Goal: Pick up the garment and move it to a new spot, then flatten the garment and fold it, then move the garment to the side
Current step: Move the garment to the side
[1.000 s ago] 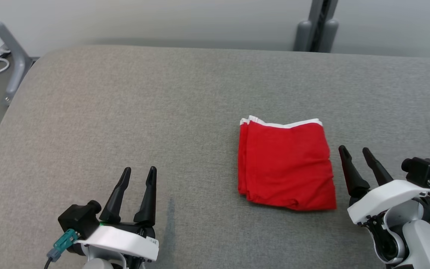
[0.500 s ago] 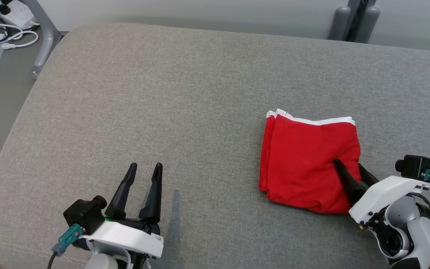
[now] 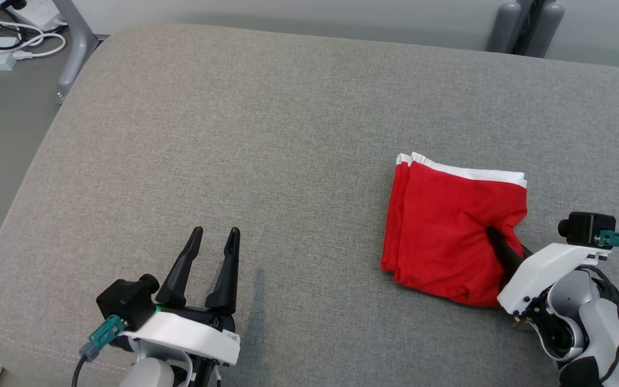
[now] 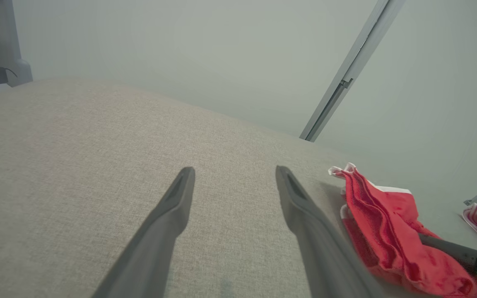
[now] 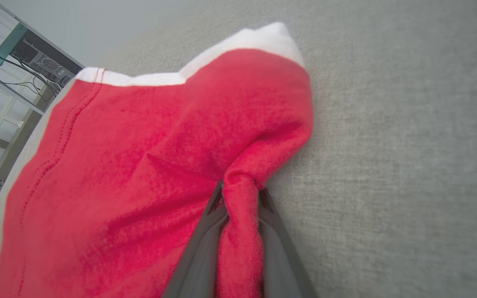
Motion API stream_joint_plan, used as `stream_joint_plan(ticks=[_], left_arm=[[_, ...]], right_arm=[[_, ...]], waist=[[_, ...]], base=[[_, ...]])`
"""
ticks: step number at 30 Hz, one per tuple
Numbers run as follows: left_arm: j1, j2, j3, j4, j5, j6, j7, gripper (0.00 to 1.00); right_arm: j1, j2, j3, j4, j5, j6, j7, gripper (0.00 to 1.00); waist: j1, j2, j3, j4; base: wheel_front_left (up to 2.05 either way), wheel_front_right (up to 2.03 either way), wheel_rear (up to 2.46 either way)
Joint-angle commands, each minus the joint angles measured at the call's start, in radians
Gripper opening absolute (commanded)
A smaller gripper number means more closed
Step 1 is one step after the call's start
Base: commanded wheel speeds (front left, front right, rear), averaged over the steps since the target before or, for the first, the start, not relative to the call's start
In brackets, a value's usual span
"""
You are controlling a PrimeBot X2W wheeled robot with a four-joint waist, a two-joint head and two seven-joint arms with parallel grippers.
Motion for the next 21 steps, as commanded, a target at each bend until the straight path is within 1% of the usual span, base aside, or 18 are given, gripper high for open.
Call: stream_joint_plan(ticks=[1,6,12,17,21], left_arm=[[-0.011,0.005,-0.001,-0.003,0.003,0.001,-0.004,1.00],[-0.005,0.005,-0.001,-0.005,0.006,0.006,-0.004,1.00],[0.004,0.005,0.003,-0.008,0.009,0.006,-0.004,1.00],[-0.002,0.004,0.001,-0.014,0.015,0.002,-0.004,1.00],[-0.025,0.004,-0.011,-0.021,0.022,-0.002,-0.004,1.00]], right_arm=[[0.002,-0.005,0.008,0.019,0.003,-0.001,-0.008,0.00],[-0.012,-0.029,0.028,0.035,0.017,-0.001,-0.033,0.00],[-0.025,-0.073,0.092,0.019,-0.007,-0.001,-0.056,0.00],[-0.052,-0.150,0.179,-0.025,-0.073,-0.001,-0.046,0.00],[-0.088,-0.221,0.228,-0.089,-0.112,-0.001,-0.027,0.00]], waist=[[0.0000,0.0000,-0.001,0.000],[0.0000,0.0000,-0.016,-0.012],[0.0000,0.0000,-0.042,-0.050],[0.0000,0.0000,-0.044,-0.105],[0.0000,0.0000,-0.018,-0.155]], base=[[0.00,0.00,0.00],[0.00,0.00,0.00],[0.00,0.00,0.00],[0.00,0.00,0.00],[0.00,0.00,0.00]])
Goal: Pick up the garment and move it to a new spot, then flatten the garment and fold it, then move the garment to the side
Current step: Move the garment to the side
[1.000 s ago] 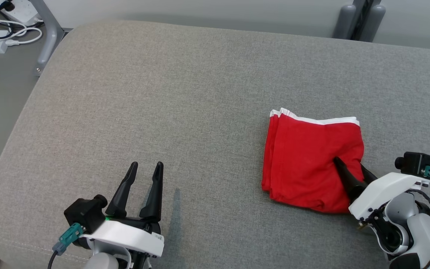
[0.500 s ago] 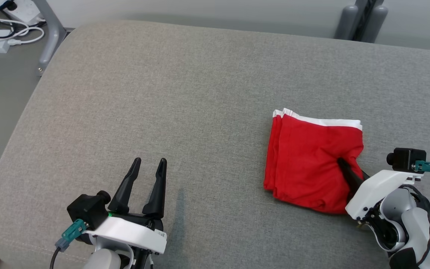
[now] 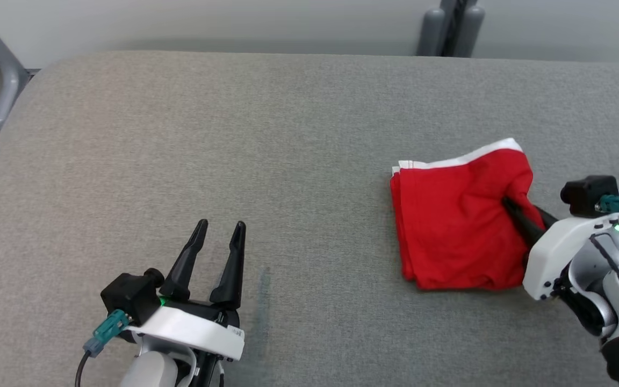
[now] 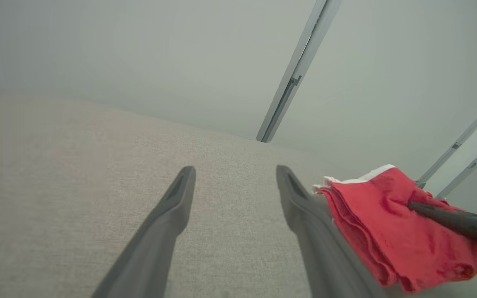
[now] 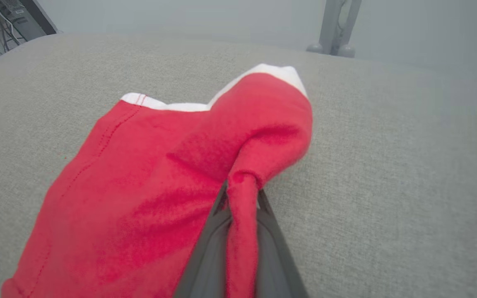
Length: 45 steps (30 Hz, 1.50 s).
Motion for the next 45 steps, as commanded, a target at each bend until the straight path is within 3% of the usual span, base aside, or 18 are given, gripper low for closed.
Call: stream_joint_plan(ticks=[1,4,14,22,34,45], left_arm=[[-0.027,0.004,-0.003,-0.005,0.013,-0.004,-0.004,1.00],[-0.061,0.004,-0.016,-0.011,0.027,-0.008,-0.004,1.00],[-0.229,0.004,-0.061,-0.020,0.072,-0.023,-0.004,1.00],[-0.378,0.004,-0.128,-0.011,0.091,-0.027,-0.004,1.00],[-0.468,0.005,-0.190,-0.005,0.066,-0.027,-0.003,1.00],[-0.455,0.009,-0.188,-0.007,0.033,-0.026,-0.001,1.00]], right_arm=[[-0.024,-0.034,0.014,-0.032,-0.015,-0.001,0.009,0.00],[-0.050,-0.100,0.032,-0.103,-0.004,-0.001,0.020,0.00],[-0.140,-0.414,0.044,-0.320,-0.036,-0.001,0.036,0.00],[-0.174,-0.642,0.005,-0.368,-0.041,-0.001,0.003,0.00],[-0.172,-0.783,-0.037,-0.200,-0.010,-0.001,-0.046,0.00],[-0.104,-0.825,-0.070,-0.058,0.005,-0.001,-0.064,0.00]], waist=[[0.0000,0.0000,0.030,-0.041],[0.0000,0.0000,0.070,-0.077],[0.0000,0.0000,0.227,-0.202],[0.0000,0.0000,0.353,-0.239],[0.0000,0.0000,0.454,-0.205],[0.0000,0.0000,0.473,-0.143]], base=[[0.00,0.00,0.00],[0.00,0.00,0.00],[0.00,0.00,0.00],[0.00,0.00,0.00],[0.00,0.00,0.00],[0.00,0.00,0.00]])
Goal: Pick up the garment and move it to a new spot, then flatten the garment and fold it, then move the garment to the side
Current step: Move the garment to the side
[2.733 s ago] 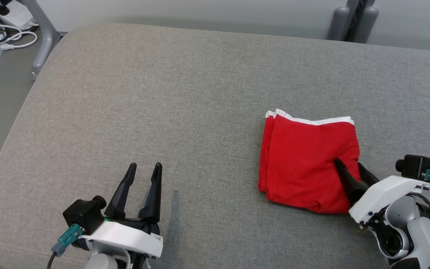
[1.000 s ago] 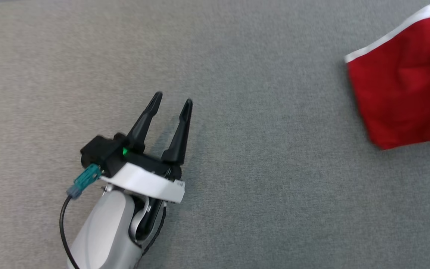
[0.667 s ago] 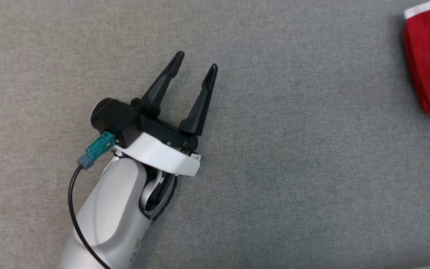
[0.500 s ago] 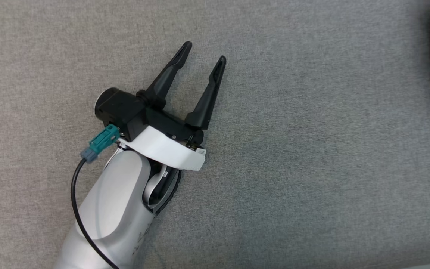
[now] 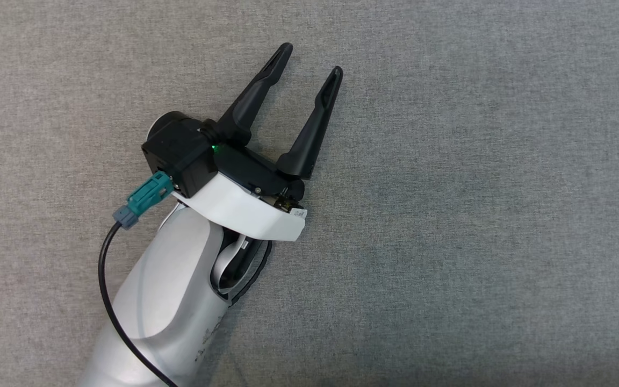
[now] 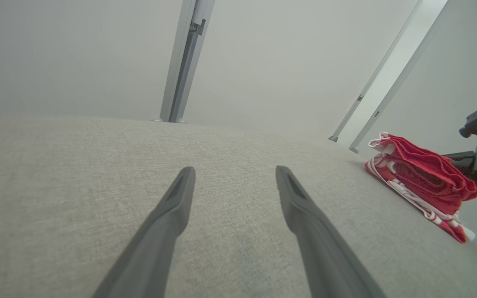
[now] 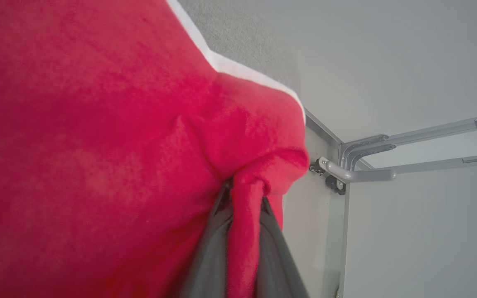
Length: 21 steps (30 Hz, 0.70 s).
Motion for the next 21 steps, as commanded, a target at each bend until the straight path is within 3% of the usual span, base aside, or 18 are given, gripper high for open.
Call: stream_joint_plan(ticks=[1,4,5,6,7,13,21], left_arm=[[0.018,0.016,0.010,0.020,-0.009,0.001,0.002,1.00],[0.024,0.015,0.013,0.018,-0.015,0.001,0.002,1.00],[0.026,0.015,0.013,0.017,-0.016,0.001,0.002,1.00],[0.027,0.014,0.013,0.017,-0.015,0.001,0.002,1.00],[0.030,0.014,0.013,0.016,-0.017,0.001,0.002,1.00],[0.049,0.012,0.010,0.022,-0.022,0.001,0.002,1.00],[0.096,0.011,0.038,0.028,-0.015,0.000,0.001,1.00]], right_arm=[[0.006,-0.010,-0.003,0.009,0.004,-0.001,-0.004,0.00],[0.014,-0.014,-0.003,0.024,0.002,-0.001,0.011,0.00],[0.013,-0.014,-0.005,0.031,0.001,-0.001,0.014,0.25],[0.011,-0.011,-0.010,0.037,0.002,-0.001,0.017,0.88],[0.004,-0.005,-0.022,0.052,0.007,-0.001,0.024,1.00],[-0.021,0.024,-0.046,0.101,-0.029,-0.001,0.091,1.00],[-0.090,0.112,-0.082,0.108,-0.126,-0.001,0.061,1.00]], waist=[[0.0000,-0.0001,-0.001,0.005],[0.0000,-0.0001,-0.004,0.012],[0.0000,-0.0001,-0.005,0.014],[0.0000,-0.0001,-0.007,0.016],[0.0000,-0.0001,-0.009,0.017],[0.0000,-0.0001,-0.054,0.020],[0.0000,-0.0001,-0.163,0.017]], base=[[0.00,0.00,0.00],[0.00,0.00,0.00],[0.00,0.00,0.00],[0.00,0.00,0.00],[0.00,0.00,0.00],[0.00,0.00,0.00],[0.00,0.00,0.00]])
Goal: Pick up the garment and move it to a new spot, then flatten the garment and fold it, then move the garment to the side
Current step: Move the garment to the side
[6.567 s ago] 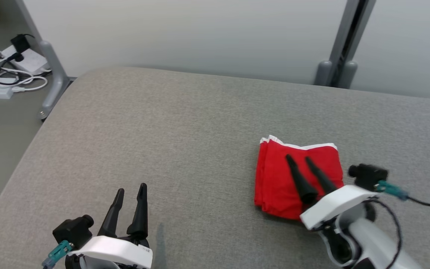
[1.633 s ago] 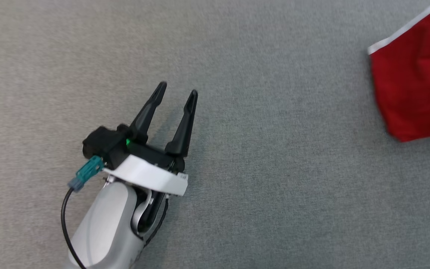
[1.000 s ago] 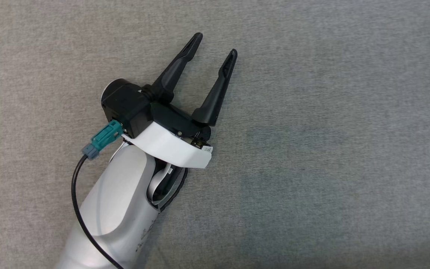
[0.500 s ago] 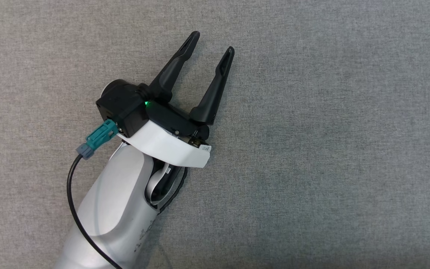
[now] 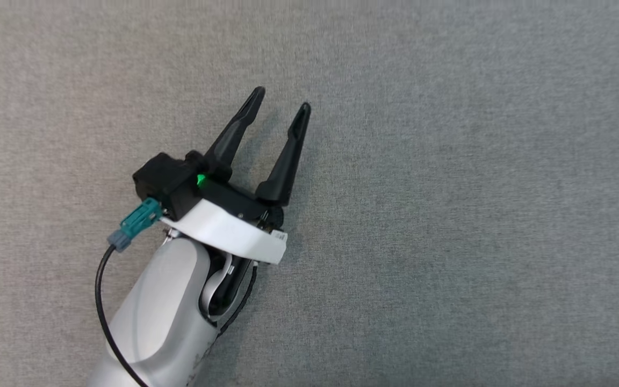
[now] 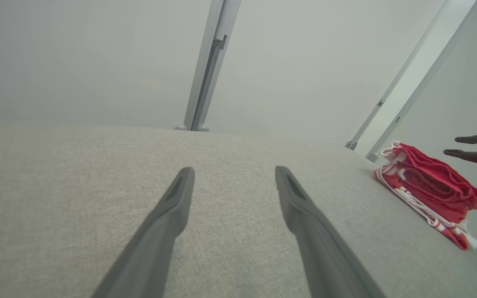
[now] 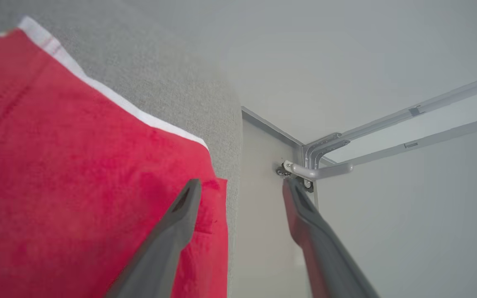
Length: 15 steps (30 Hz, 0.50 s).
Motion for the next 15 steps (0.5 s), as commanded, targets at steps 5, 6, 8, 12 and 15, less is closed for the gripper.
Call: stream_joint_plan(ticks=[5,6,8,12,15], left_arm=[[0.075,0.005,0.054,0.004,0.000,0.000,-0.001,1.00],[0.090,0.005,0.064,0.004,0.004,0.000,-0.001,1.00],[0.118,0.005,0.085,0.003,0.012,0.000,-0.001,1.00],[0.179,0.005,0.137,0.004,0.019,0.000,-0.001,1.00],[0.224,0.005,0.168,0.003,0.022,0.000,-0.001,1.00]], right_arm=[[-0.059,0.150,-0.002,-0.051,-0.033,-0.001,-0.066,1.00],[-0.067,0.182,0.001,-0.063,-0.033,-0.001,-0.079,1.00],[-0.075,0.249,0.001,-0.086,-0.021,-0.001,-0.106,1.00],[-0.043,0.378,-0.008,-0.118,-0.018,-0.001,-0.168,1.00],[0.000,0.466,-0.017,-0.144,-0.009,-0.001,-0.209,1.00]], waist=[[0.0000,0.0000,-0.143,-0.004],[0.0000,0.0000,-0.163,-0.004],[0.0000,0.0000,-0.202,-0.001],[0.0000,0.0000,-0.276,0.011],[0.0000,0.0000,-0.321,0.024]], base=[[0.00,0.00,0.00],[0.00,0.00,0.00],[0.00,0.00,0.00],[0.00,0.00,0.00],[0.00,0.00,0.00]])
